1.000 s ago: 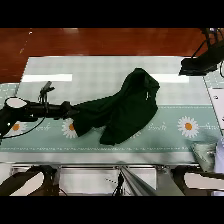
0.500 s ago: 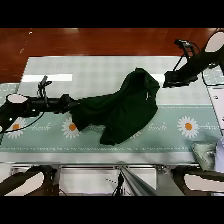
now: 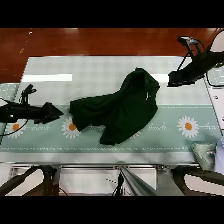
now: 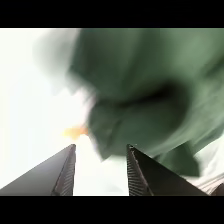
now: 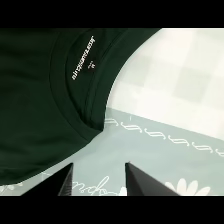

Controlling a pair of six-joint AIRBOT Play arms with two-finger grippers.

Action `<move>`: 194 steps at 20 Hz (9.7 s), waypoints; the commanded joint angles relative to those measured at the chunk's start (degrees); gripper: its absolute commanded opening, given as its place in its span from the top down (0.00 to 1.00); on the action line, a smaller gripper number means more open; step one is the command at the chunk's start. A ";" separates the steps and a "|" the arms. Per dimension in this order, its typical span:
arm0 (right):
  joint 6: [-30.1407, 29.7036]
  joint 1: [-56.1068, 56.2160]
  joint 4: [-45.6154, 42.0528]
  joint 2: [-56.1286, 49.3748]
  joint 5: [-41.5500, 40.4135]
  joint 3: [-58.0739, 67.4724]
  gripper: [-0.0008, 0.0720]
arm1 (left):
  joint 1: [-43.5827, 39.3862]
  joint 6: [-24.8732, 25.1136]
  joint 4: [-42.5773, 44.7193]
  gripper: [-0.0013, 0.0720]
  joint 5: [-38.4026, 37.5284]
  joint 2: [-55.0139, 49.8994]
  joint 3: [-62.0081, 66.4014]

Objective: Fold the shirts.

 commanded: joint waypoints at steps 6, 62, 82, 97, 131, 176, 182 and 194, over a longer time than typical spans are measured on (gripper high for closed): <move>-0.22 0.04 -0.68 0.35 -1.09 -0.02 0.52 | -7.26 1.44 1.53 0.44 2.40 0.57 -8.13; -10.36 19.32 72.94 14.49 -57.46 -68.78 0.66 | -18.69 7.10 -8.04 0.96 8.70 -11.78 -4.72; -14.51 -9.44 57.55 43.58 -46.82 -10.97 0.94 | -3.74 16.24 -18.88 0.96 16.04 25.40 51.01; 9.07 -11.74 6.45 43.69 -19.08 5.53 0.94 | 0.59 -7.19 3.13 0.96 -9.88 31.45 51.08; -0.81 -1.88 12.33 -4.52 -4.68 5.44 0.94 | 6.71 -5.70 2.75 0.23 3.43 23.26 -4.17; -4.63 -1.88 21.99 9.38 -15.74 5.60 0.94 | 2.75 1.97 -30.34 0.96 4.42 29.77 16.98; -7.82 -1.88 21.51 33.38 -47.71 14.14 0.94 | 2.75 10.10 -24.24 0.96 18.40 31.36 51.06; 8.31 -1.88 -17.86 38.84 -7.32 26.75 0.94 | 2.75 -22.86 7.89 0.96 -19.87 35.52 64.83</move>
